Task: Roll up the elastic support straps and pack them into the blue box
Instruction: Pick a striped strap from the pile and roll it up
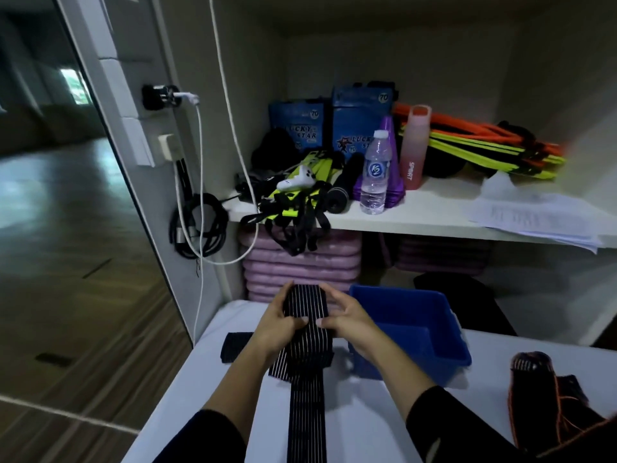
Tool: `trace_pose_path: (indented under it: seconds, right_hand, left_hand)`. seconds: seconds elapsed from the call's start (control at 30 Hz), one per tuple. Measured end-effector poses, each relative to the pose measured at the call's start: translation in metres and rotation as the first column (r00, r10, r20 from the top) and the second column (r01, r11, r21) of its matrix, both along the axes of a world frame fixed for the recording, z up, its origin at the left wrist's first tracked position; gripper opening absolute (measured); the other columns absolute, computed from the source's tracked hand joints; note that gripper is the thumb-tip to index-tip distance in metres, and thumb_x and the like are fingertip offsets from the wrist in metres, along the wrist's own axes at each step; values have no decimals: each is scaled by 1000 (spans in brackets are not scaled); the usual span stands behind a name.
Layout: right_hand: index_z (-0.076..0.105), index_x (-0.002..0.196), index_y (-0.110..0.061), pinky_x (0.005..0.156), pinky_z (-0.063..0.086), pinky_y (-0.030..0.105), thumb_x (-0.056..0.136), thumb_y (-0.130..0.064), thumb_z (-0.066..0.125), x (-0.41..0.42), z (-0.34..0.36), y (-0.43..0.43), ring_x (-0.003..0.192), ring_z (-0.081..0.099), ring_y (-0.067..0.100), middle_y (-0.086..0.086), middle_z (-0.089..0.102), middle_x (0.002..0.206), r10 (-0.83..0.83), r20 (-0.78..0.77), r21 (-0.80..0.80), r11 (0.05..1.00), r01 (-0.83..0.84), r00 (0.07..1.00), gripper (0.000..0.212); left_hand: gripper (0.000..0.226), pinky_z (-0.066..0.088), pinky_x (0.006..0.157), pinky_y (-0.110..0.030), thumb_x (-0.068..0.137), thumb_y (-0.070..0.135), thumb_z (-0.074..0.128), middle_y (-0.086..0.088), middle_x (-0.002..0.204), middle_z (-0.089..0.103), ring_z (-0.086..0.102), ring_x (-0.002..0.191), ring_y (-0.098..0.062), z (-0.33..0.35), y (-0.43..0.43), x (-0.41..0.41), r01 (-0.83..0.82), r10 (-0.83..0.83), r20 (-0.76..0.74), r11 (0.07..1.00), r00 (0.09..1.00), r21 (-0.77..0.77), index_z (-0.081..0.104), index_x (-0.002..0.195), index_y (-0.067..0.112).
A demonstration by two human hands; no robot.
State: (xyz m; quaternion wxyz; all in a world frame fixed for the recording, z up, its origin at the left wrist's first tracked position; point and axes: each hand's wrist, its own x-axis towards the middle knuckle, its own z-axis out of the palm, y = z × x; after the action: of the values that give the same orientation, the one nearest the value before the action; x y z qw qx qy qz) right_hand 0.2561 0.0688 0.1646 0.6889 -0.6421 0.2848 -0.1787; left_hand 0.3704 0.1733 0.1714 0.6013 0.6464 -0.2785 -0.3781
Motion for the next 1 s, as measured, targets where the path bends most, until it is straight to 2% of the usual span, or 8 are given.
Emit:
trace_pose_path:
  seconds: [0.2, 0.3, 0.4, 0.47, 0.6, 0.8, 0.9, 1.0]
  right_hand:
    - [35, 142, -30, 62, 52, 23, 83, 14, 54, 28, 8, -23, 86, 64, 12, 8, 58, 120, -72, 45, -5, 997, 72, 996, 77]
    - [34, 143, -30, 68, 54, 25, 83, 13, 55, 23, -11, -16, 88, 64, 12, 12, 56, 127, -79, -19, 1, 997, 79, 997, 76]
    - [33, 143, -31, 69, 54, 27, 84, 11, 55, 7, -52, 0, 80, 67, 14, 12, 63, 115, -53, -102, 84, 995, 62, 993, 76]
    - [33, 142, -36, 67, 54, 27, 83, 10, 57, -5, -86, 13, 81, 68, 14, 13, 56, 131, -33, -172, 126, 990, 55, 985, 78]
    - [30, 144, -35, 86, 55, 33, 80, 8, 59, -28, -148, 43, 100, 65, 15, 0, 39, 146, 10, -304, 171, 984, 45, 953, 82]
    - [31, 145, -30, 56, 49, 21, 83, 10, 53, -48, -195, 84, 85, 65, 15, 4, 51, 136, 31, -380, 288, 954, 87, 924, 77]
    - [37, 142, -31, 69, 55, 30, 85, 8, 53, -54, -206, 94, 94, 66, 20, 5, 58, 127, -16, -368, 338, 929, 150, 930, 71]
    - [44, 137, -24, 83, 56, 38, 86, 10, 52, -57, -205, 103, 106, 61, 21, -3, 54, 128, -76, -314, 376, 905, 197, 946, 61]
  left_hand:
    - [74, 55, 71, -32, 83, -14, 50, -5, 114, 61, 65, 94, -21, 4, -33, 31, -12, 13, 14, 997, 1000, -71, 35, 140, 32]
    - [73, 56, 73, -32, 84, -14, 48, -2, 119, 58, 64, 99, -22, -14, -26, 26, 20, -19, 5, 998, 1000, -57, 34, 139, 32]
    - [73, 58, 74, -29, 85, -14, 48, -4, 125, 55, 63, 101, -23, -55, -10, 16, 63, -62, -27, 998, 998, 26, 32, 140, 32]
    - [76, 55, 85, -37, 83, -13, 50, -11, 130, 53, 60, 109, -29, -90, 4, 9, 84, -78, -57, 991, 995, 104, 30, 142, 30]
    - [72, 48, 97, -46, 80, -15, 51, -3, 126, 54, 58, 112, -28, -143, 39, -18, 123, -110, -64, 959, 992, 256, 31, 141, 18]
    - [58, 49, 95, -41, 81, -3, 62, -6, 112, 61, 62, 103, -25, -187, 86, -46, 90, -45, -119, 913, 992, 399, 42, 132, 16]
    - [56, 50, 94, -41, 82, -2, 64, -10, 117, 63, 62, 106, -26, -192, 104, -51, 124, -31, -256, 928, 966, 352, 44, 129, 20]
    - [66, 54, 88, -34, 77, -9, 65, -10, 119, 62, 61, 108, -24, -193, 118, -52, 195, -121, -245, 933, 962, 304, 44, 129, 26]
